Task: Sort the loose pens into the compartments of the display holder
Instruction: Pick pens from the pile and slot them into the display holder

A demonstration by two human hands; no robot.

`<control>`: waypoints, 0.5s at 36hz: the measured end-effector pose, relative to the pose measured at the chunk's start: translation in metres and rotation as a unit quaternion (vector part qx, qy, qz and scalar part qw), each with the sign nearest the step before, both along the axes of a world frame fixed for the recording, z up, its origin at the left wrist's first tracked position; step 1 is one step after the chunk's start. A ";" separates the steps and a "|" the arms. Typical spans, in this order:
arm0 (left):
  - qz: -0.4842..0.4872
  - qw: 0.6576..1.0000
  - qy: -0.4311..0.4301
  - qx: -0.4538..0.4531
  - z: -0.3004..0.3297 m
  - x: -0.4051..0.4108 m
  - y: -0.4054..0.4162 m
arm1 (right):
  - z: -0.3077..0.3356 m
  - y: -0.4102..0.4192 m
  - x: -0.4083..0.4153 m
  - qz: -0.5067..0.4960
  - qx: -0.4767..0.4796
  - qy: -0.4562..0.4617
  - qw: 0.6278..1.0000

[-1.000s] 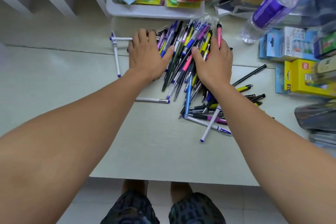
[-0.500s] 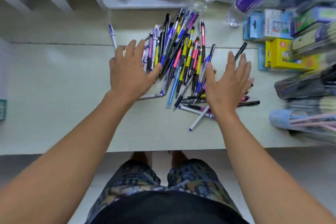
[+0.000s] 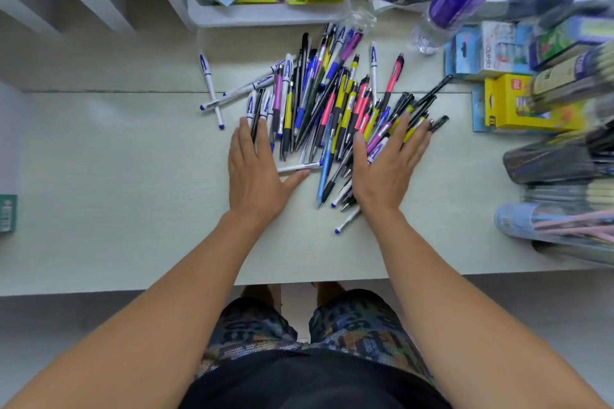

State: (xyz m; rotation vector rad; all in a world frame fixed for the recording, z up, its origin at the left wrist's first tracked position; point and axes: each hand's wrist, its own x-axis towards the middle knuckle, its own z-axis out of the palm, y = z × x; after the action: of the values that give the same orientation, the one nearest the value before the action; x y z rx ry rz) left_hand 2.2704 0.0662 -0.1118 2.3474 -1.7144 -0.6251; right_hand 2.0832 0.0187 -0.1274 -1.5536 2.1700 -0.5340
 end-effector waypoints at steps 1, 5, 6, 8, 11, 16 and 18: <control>0.003 1.000 0.000 -0.005 0.002 0.001 -0.002 | 0.000 -0.007 0.001 0.015 -0.004 -0.010 1.000; 0.043 0.997 0.045 -0.037 0.011 0.007 -0.004 | 0.008 -0.023 0.002 0.057 -0.017 -0.018 0.998; 0.052 0.996 0.061 -0.041 0.013 0.008 -0.004 | 0.011 -0.023 0.003 0.056 -0.025 -0.004 0.998; 0.067 0.994 0.071 -0.044 0.017 0.010 -0.003 | 0.021 -0.019 0.009 0.035 -0.040 -0.007 0.999; 0.108 0.992 0.065 -0.020 0.021 0.009 -0.002 | 0.036 0.002 0.022 0.035 -0.099 -0.010 0.994; 0.137 0.989 0.056 0.005 0.020 -0.004 -0.011 | 0.039 0.032 0.036 0.101 -0.090 -0.045 0.990; 0.156 0.986 0.055 0.013 0.023 -0.011 -0.019 | 0.038 0.029 0.034 0.101 -0.074 -0.051 0.991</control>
State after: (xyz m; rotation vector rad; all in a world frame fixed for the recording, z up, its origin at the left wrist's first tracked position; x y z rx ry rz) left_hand 2.2590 0.0475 -0.0883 2.4750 -1.2645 -0.7070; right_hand 2.1172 0.0478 -0.0892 -1.7596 1.9083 -0.7051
